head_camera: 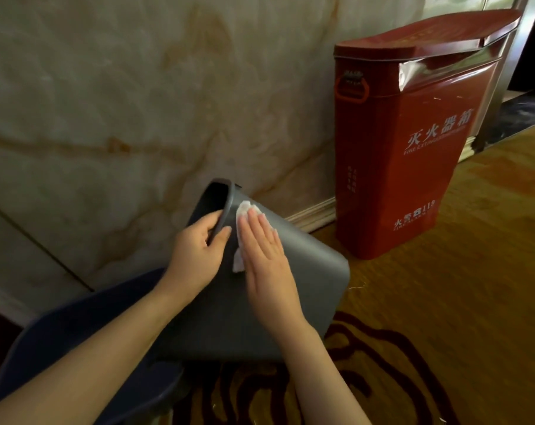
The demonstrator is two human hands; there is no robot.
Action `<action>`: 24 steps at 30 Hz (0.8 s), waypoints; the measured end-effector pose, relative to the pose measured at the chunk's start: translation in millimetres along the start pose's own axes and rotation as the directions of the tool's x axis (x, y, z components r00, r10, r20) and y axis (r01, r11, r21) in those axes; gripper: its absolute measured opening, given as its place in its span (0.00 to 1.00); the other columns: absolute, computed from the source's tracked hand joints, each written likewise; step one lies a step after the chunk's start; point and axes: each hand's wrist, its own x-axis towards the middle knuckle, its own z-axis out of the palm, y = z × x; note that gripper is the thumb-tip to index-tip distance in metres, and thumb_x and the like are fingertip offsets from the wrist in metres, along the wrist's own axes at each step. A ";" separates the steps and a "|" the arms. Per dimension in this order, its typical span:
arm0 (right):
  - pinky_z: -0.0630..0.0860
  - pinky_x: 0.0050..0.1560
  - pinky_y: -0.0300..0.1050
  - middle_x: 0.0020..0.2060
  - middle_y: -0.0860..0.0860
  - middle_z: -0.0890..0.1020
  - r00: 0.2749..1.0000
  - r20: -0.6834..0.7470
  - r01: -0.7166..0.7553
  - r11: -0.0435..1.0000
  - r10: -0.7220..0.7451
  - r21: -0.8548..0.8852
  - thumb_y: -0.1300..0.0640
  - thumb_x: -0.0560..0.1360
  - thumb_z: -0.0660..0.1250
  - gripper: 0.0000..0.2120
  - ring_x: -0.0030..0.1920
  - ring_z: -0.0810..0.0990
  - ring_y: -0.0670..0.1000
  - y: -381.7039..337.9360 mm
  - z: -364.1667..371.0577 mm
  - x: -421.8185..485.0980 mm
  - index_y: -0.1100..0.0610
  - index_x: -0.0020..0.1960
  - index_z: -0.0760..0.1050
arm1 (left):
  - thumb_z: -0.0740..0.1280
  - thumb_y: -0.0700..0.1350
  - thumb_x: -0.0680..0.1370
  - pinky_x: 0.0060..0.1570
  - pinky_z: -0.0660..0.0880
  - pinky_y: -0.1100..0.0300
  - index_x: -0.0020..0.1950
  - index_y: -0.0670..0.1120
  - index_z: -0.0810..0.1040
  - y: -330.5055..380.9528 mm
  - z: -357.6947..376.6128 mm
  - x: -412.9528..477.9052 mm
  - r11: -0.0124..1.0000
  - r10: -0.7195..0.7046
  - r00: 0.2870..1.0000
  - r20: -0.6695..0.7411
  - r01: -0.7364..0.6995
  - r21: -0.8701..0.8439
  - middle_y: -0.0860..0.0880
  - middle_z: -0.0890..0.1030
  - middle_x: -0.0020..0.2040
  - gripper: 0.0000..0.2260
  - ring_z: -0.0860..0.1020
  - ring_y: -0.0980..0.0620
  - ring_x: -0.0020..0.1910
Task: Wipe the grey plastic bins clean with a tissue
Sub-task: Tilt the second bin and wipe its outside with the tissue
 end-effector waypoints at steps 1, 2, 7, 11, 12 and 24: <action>0.43 0.75 0.44 0.74 0.45 0.47 1.000 -0.006 -0.014 1.000 0.014 0.000 0.67 0.79 0.54 0.29 0.75 0.42 0.44 -0.2 -2.9 5.7 0.51 0.74 0.46 | 0.64 0.38 0.75 0.42 0.67 0.83 0.57 0.58 0.71 -0.8 -0.8 -2.4 0.999 0.045 0.999 0.021 -0.046 0.015 0.67 0.75 0.44 0.17 0.74 0.79 0.44; 0.43 0.75 0.44 0.74 0.46 0.48 0.999 -0.012 -0.039 0.999 0.039 0.002 0.68 0.78 0.54 0.30 0.75 0.43 0.44 0.9 -6.7 10.8 0.51 0.74 0.47 | 0.64 0.37 0.75 0.42 0.66 0.84 0.57 0.58 0.70 -0.8 -1.1 -3.6 0.997 0.075 0.996 0.038 -0.075 0.014 0.68 0.74 0.44 0.17 0.73 0.80 0.45; 0.45 0.73 0.42 0.74 0.49 0.61 0.955 -0.087 -0.281 0.959 0.284 0.045 0.65 0.80 0.52 0.24 0.73 0.53 0.43 11.5 -20.0 9.9 0.53 0.74 0.55 | 0.63 0.40 0.76 0.40 0.68 0.82 0.49 0.67 0.72 -1.7 -8.2 -7.6 0.997 0.001 0.990 0.141 0.010 -0.074 0.71 0.80 0.39 0.19 0.75 0.77 0.46; 0.47 0.73 0.40 0.70 0.47 0.69 0.864 -0.154 -0.467 0.877 0.480 0.113 0.58 0.81 0.52 0.19 0.71 0.61 0.42 23.3 -26.4 -12.7 0.52 0.72 0.62 | 0.67 0.47 0.71 0.37 0.76 0.70 0.43 0.60 0.82 -0.8 -22.1 0.0 0.907 -0.171 0.909 0.381 0.296 -0.299 0.58 0.85 0.41 0.07 0.82 0.59 0.41; 0.48 0.73 0.41 0.69 0.47 0.70 0.855 -0.173 -0.475 0.872 0.489 0.117 0.58 0.81 0.53 0.19 0.71 0.62 0.42 22.8 -26.6 -18.1 0.51 0.71 0.63 | 0.69 0.53 0.69 0.37 0.78 0.66 0.44 0.56 0.83 3.0 -25.0 5.5 0.833 -0.219 0.858 0.465 0.412 -0.369 0.53 0.86 0.41 0.07 0.83 0.56 0.40; 0.45 0.74 0.43 0.73 0.45 0.58 0.889 -0.179 -0.429 0.903 0.421 -0.009 0.60 0.79 0.55 0.24 0.72 0.48 0.40 -21.8 3.5 -44.6 0.52 0.73 0.53 | 0.59 0.42 0.78 0.35 0.76 0.52 0.43 0.39 0.74 38.0 -19.5 67.6 0.534 -0.752 0.526 0.398 0.839 -0.100 0.42 0.79 0.38 0.09 0.78 0.47 0.35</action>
